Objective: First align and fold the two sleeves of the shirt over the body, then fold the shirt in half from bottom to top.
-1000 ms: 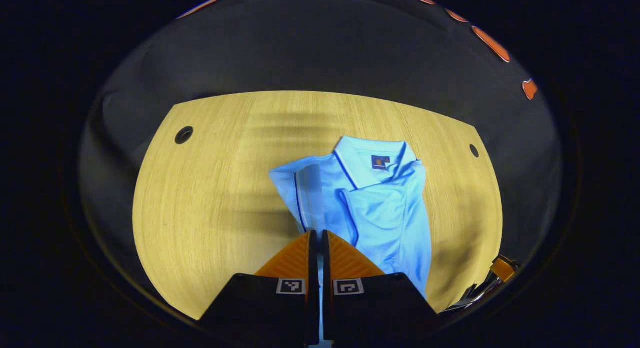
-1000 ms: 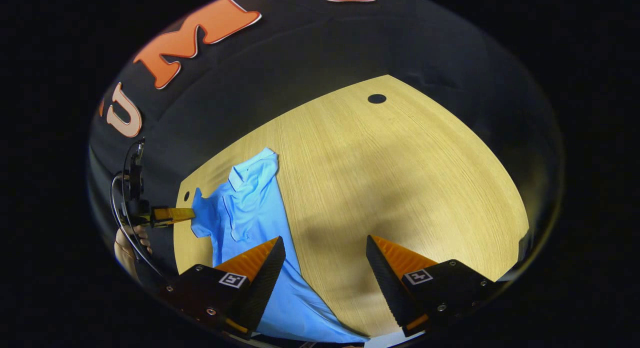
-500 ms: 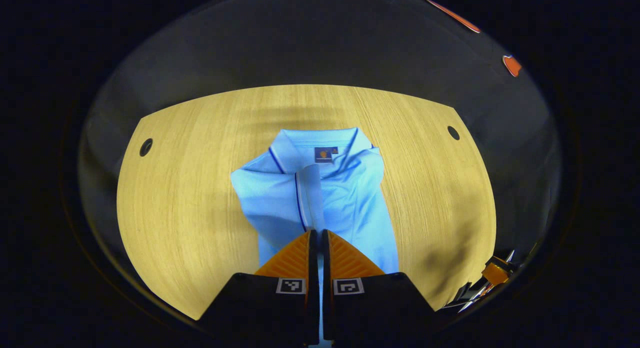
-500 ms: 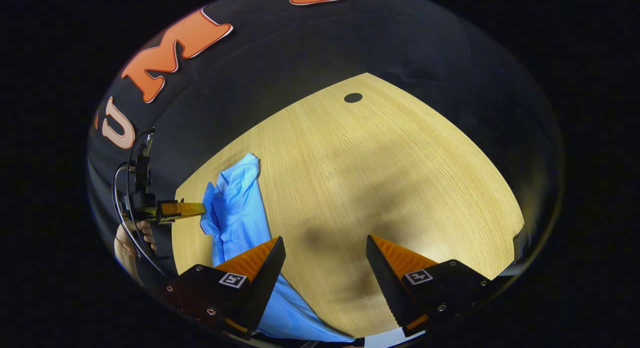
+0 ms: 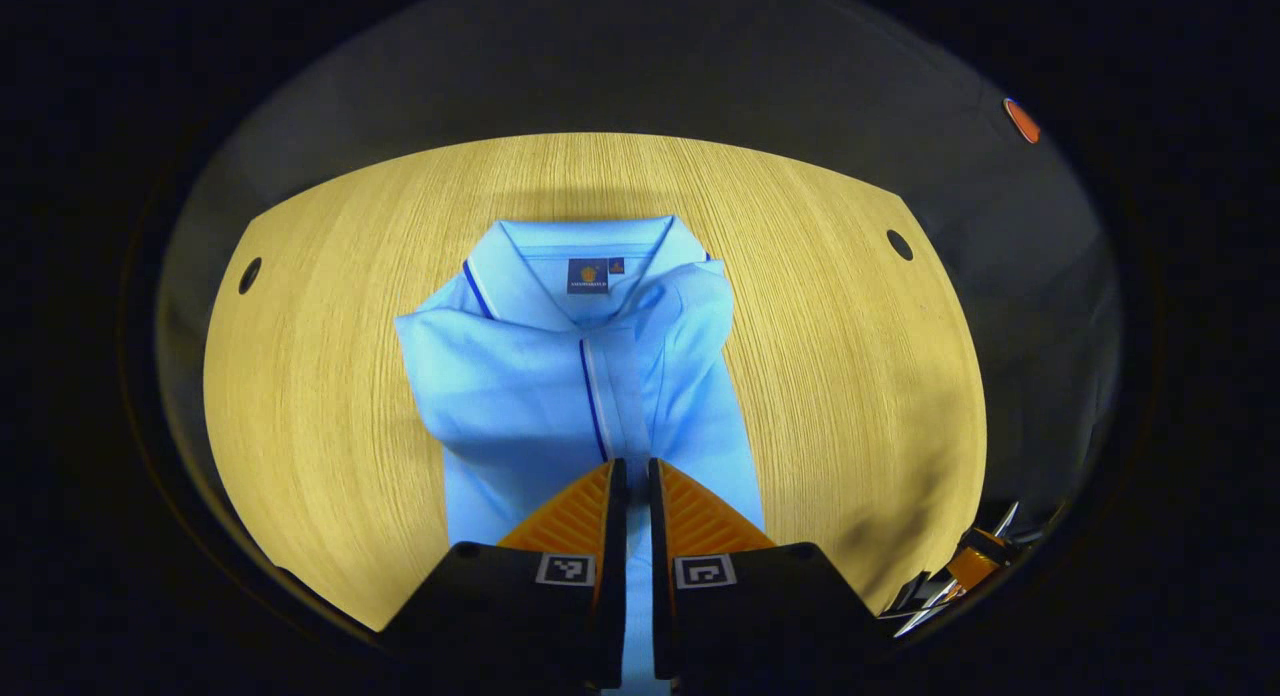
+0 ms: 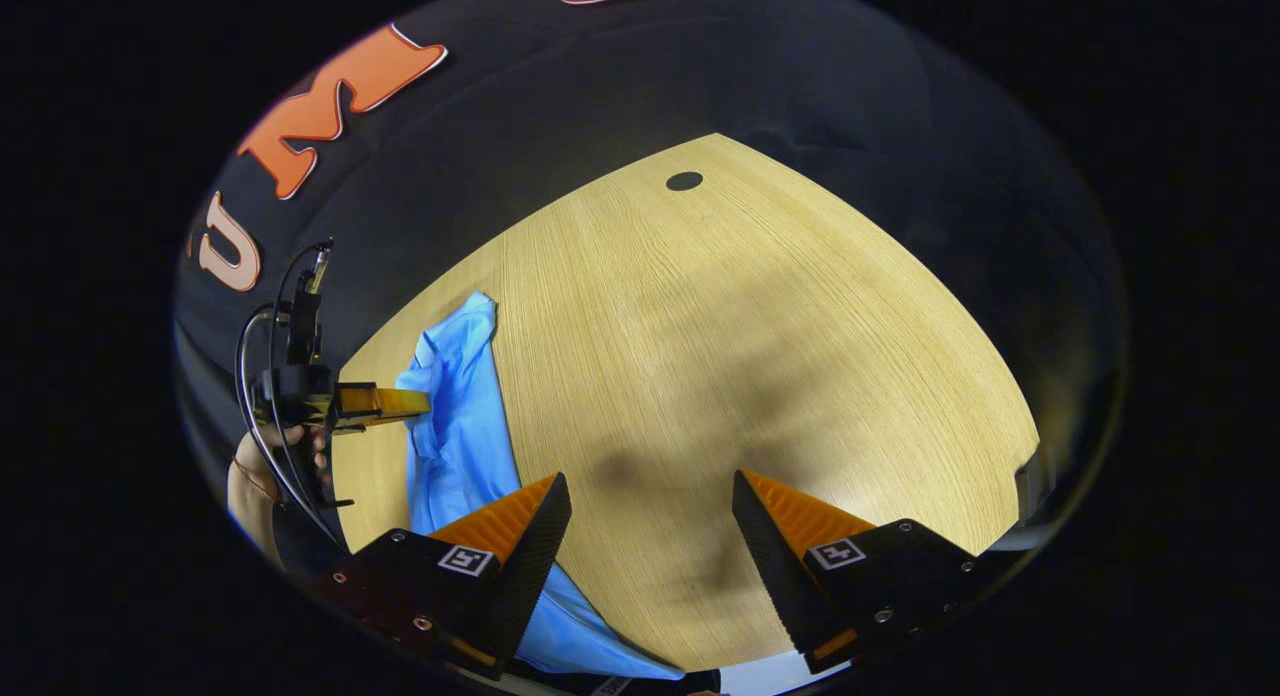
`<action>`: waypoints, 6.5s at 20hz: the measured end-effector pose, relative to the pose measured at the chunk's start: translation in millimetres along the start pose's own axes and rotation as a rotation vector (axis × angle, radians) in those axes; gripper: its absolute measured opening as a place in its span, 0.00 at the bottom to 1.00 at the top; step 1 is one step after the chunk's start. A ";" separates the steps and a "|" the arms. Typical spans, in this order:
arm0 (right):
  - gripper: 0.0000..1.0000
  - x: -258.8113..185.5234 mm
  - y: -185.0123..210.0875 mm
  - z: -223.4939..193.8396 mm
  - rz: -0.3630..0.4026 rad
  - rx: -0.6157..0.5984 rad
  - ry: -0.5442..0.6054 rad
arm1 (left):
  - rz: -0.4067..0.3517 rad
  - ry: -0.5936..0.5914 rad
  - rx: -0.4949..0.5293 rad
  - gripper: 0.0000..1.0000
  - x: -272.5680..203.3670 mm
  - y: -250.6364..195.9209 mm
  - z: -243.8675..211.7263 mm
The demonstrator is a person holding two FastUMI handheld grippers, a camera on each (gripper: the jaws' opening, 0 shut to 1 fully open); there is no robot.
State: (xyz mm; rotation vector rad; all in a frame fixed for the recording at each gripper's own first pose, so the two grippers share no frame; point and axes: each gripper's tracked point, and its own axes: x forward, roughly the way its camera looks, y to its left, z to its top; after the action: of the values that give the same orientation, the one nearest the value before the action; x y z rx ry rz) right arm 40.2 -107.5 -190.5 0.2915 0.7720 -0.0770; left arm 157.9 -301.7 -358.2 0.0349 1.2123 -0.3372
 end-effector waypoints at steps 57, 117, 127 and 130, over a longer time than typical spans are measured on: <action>0.92 -18.4 37.8 -273.0 -0.164 -0.535 0.370 | 0.182 0.251 -0.068 0.96 -110.2 136.2 -405.6; 1.00 201.7 181.6 156.6 -0.061 -0.487 -0.068 | 0.222 -0.322 -0.032 0.97 -9.1 204.4 131.7; 1.00 138.3 196.8 166.6 -0.011 -0.454 -0.172 | 0.209 -0.333 0.053 0.99 -59.5 209.5 126.9; 1.00 128.6 192.0 155.5 -0.009 -0.455 -0.159 | 0.207 -0.293 0.018 0.99 -81.1 223.5 105.7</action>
State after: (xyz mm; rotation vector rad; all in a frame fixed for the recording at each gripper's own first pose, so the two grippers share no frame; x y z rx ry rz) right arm 271.0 36.5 -130.2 -0.1494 0.6130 0.0676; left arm 290.4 -91.9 -279.8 0.1217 0.9065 -0.1642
